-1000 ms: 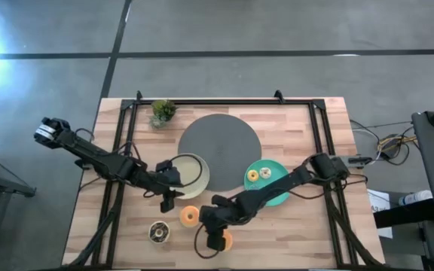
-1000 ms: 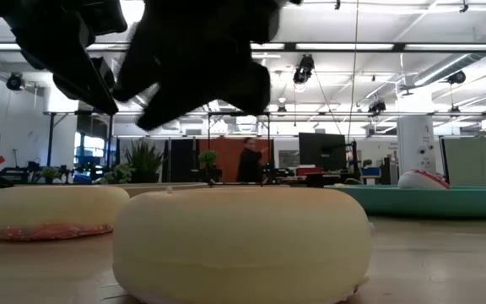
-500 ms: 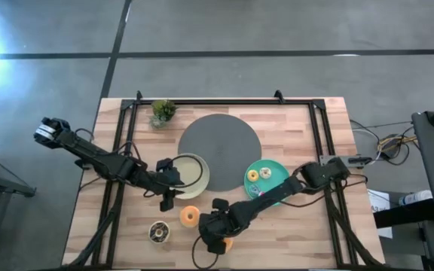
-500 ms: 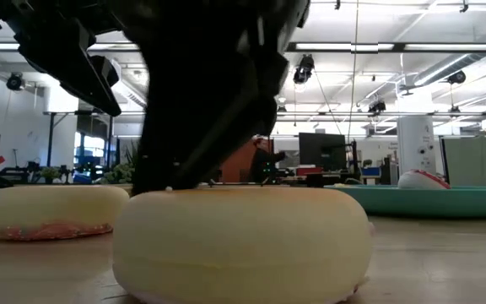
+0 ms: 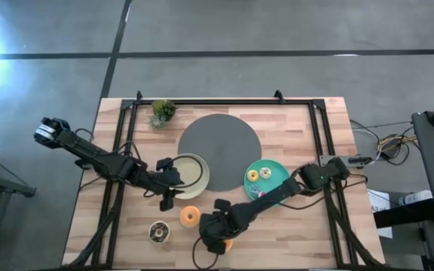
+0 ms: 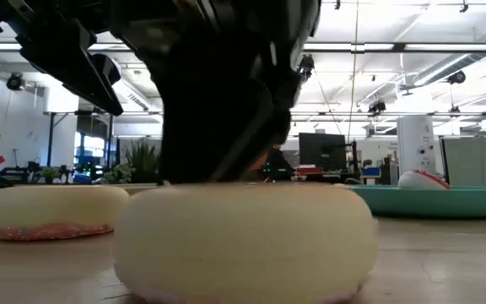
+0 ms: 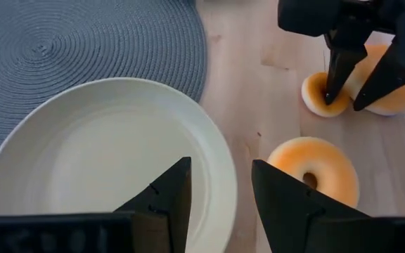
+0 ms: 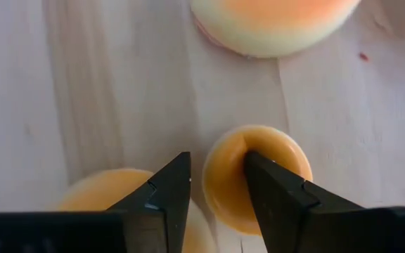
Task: Pick & Place donuts
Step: Put the small orange donut on the green plate
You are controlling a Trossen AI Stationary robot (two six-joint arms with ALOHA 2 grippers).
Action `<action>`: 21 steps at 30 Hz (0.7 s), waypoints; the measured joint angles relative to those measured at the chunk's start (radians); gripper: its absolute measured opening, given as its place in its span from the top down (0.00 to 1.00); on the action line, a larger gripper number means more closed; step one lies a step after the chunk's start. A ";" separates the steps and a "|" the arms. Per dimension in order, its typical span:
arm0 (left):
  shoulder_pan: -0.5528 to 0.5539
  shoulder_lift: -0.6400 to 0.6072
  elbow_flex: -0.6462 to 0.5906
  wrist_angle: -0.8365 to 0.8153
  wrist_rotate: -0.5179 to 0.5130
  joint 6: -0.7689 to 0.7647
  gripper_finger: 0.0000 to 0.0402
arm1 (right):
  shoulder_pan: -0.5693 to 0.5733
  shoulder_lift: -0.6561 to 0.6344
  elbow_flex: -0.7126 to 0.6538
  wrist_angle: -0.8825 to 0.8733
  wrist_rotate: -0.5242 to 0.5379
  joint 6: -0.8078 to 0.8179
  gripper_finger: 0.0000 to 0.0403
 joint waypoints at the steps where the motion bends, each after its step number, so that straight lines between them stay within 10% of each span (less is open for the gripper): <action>1: 0.000 0.000 0.000 0.000 -0.010 0.001 0.69 | 0.000 0.000 -0.009 0.000 0.010 0.005 0.67; 21: 0.003 0.000 0.000 0.001 -0.056 0.000 0.69 | -0.022 -0.036 -0.012 -0.158 0.157 0.079 0.97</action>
